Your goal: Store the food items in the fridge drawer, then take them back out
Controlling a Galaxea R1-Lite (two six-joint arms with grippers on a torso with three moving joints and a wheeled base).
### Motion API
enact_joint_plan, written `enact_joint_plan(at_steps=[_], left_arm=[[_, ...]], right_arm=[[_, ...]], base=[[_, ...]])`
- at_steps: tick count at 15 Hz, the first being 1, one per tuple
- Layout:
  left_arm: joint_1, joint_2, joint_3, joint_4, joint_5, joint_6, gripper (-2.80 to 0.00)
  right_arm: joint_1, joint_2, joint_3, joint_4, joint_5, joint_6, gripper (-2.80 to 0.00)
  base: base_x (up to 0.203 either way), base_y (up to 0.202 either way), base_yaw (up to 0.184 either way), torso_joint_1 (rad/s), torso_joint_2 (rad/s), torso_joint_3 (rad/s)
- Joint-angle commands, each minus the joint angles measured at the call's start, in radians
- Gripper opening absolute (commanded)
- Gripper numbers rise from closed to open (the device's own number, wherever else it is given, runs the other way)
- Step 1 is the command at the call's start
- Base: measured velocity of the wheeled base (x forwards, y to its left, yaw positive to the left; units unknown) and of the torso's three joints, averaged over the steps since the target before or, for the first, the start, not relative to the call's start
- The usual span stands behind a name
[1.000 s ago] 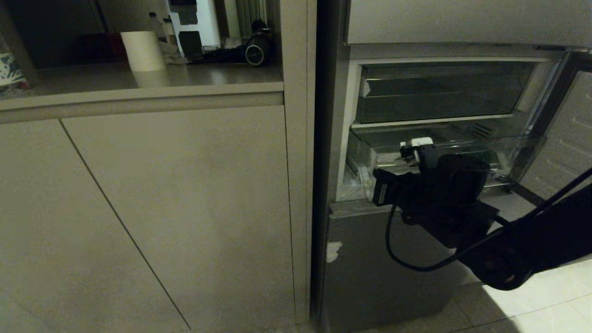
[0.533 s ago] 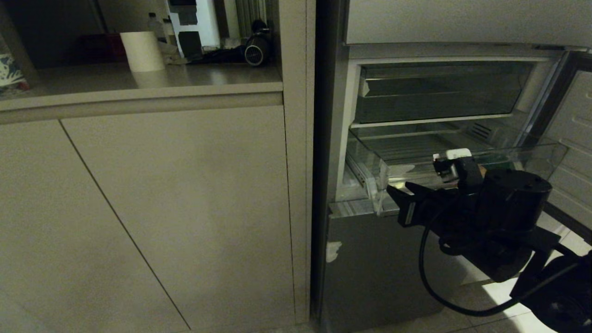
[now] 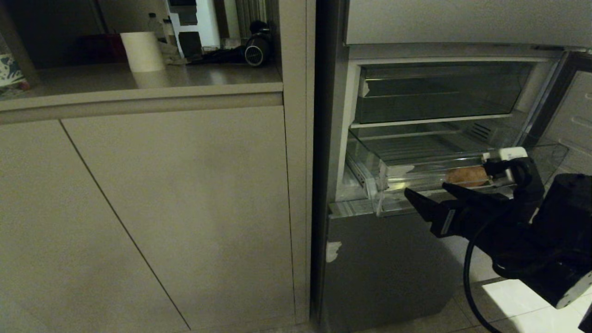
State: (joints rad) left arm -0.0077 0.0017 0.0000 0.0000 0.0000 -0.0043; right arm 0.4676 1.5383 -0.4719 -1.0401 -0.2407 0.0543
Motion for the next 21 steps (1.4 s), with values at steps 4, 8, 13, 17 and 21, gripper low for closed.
enact_joint_plan(at_steps=[4,8,13,17,21], left_arm=[[0.000,0.001,0.000,0.000,0.000,0.000,-2.80],[0.000,0.001,0.000,0.000,0.000,0.000,-2.80],[0.000,0.001,0.000,0.000,0.000,0.000,-2.80],[0.000,0.001,0.000,0.000,0.000,0.000,-2.80],[0.000,0.001,-0.001,0.000,0.000,0.000,-2.80]], right_arm=[[-0.159,-0.102,-0.316,0.401,0.020,0.001,0.00],[-0.234,-0.005,-0.531,0.628,0.052,-0.001,0.00],[-0.309,0.074,-0.651,0.806,0.110,-0.022,0.00],[-0.357,0.152,-0.760,0.839,0.118,-0.026,0.00],[-0.381,0.226,-0.929,0.996,0.125,-0.051,0.00]], base=[[0.000,0.000,0.000,0.000,0.00,0.000],[0.000,0.000,0.000,0.000,0.00,0.000],[0.000,0.000,0.000,0.000,0.00,0.000],[0.000,0.000,0.000,0.000,0.00,0.000],[0.000,0.000,0.000,0.000,0.00,0.000]])
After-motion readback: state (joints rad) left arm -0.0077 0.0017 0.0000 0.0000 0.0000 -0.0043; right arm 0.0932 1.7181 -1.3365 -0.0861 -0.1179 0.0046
